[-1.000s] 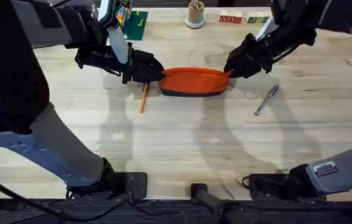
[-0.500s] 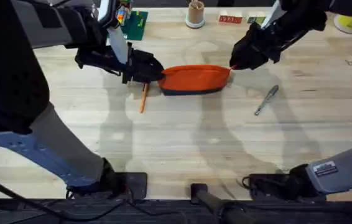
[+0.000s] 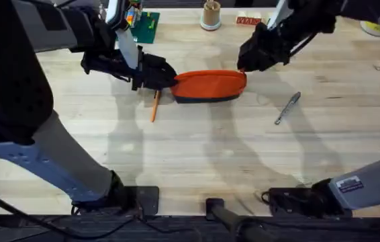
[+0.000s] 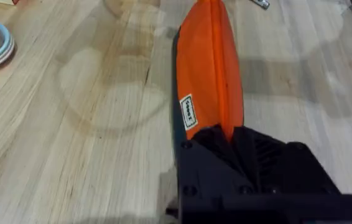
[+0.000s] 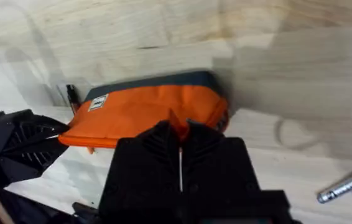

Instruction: Unzip the bag, pick up the pens from the table one at a time and place them inside, then zip the bag closed.

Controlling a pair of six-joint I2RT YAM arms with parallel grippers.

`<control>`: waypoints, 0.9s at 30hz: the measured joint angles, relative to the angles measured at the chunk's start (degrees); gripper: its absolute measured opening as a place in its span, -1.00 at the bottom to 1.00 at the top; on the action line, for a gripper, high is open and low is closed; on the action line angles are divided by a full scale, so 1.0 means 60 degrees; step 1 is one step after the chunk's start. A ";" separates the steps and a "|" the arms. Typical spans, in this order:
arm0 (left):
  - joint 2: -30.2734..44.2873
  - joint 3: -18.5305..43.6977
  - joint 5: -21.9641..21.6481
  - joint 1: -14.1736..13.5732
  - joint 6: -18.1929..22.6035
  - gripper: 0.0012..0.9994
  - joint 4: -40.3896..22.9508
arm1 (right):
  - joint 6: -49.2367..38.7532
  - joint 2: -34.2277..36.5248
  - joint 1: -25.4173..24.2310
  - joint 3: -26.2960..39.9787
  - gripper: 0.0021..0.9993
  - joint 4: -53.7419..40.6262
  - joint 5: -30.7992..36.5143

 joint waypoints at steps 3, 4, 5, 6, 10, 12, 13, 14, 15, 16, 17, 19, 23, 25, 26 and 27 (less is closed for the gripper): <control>0.0000 0.0000 -0.0004 0.0011 0.0000 -0.92 0.0000 | -0.0103 0.0000 0.0194 0.0000 -0.94 0.0200 0.0061; 0.0000 0.0000 -0.0004 0.0020 0.0000 -0.92 0.0000 | -0.0121 0.0000 0.0268 0.0000 -0.94 0.0272 0.0069; 0.0000 0.0000 -0.0004 0.0022 0.0004 -0.92 0.0000 | -0.0146 0.0000 0.0339 0.0000 -0.94 0.0324 0.0100; -0.0003 0.0000 -0.0004 0.0022 0.0004 -0.92 0.0000 | -0.0176 0.0000 0.0403 0.0000 -0.94 0.0365 0.0119; 0.0000 0.0000 -0.0007 0.0022 0.0003 -0.92 0.0000 | -0.0208 0.0000 0.0680 0.0000 -0.94 0.0649 0.0188; -0.0003 0.0000 -0.0011 0.0028 0.0001 -0.92 -0.0003 | -0.0212 0.0000 0.0828 0.0000 -0.94 0.0796 0.0202; 0.0000 0.0000 -0.0011 0.0036 0.0000 -0.92 -0.0004 | -0.0212 0.0000 0.0906 0.0000 -0.94 0.0879 0.0202; 0.0000 0.0000 -0.0011 0.0038 0.0004 -0.92 -0.0004 | -0.0216 0.0000 0.0982 0.0004 -0.94 0.0955 0.0201; -0.0002 0.0000 -0.0011 0.0036 0.0002 -0.92 -0.0004 | -0.0216 0.0000 0.1062 0.0004 -0.94 0.1034 0.0198; -0.0003 0.0000 -0.0015 0.0036 0.0003 -0.92 -0.0004 | -0.0216 0.0000 0.1148 0.0004 -0.94 0.1096 0.0202; -0.0003 0.0000 -0.0015 0.0036 0.0003 -0.92 -0.0004 | -0.0216 0.0000 0.1234 0.0004 -0.94 0.1159 0.0202; 0.0000 0.0000 -0.0017 0.0036 0.0004 -0.92 -0.0004 | -0.0219 0.0000 0.1390 0.0004 -0.94 0.1288 0.0207; -0.0001 0.0000 -0.0023 0.0036 0.0003 -0.92 0.0000 | -0.0230 0.0000 0.1680 0.0004 -0.94 0.1501 0.0271; 0.0000 0.0000 -0.0025 0.0036 0.0001 -0.92 0.0000 | -0.0245 -0.0001 0.1821 0.0004 -0.94 0.1634 0.0275; 0.0000 0.0000 -0.0025 0.0036 0.0001 -0.92 -0.0002 | -0.0245 0.0000 0.1889 0.0004 -0.94 0.1699 0.0273; 0.0000 0.0000 -0.0025 0.0036 0.0000 -0.92 0.0000 | -0.0248 0.0000 0.1973 0.0004 -0.94 0.1772 0.0271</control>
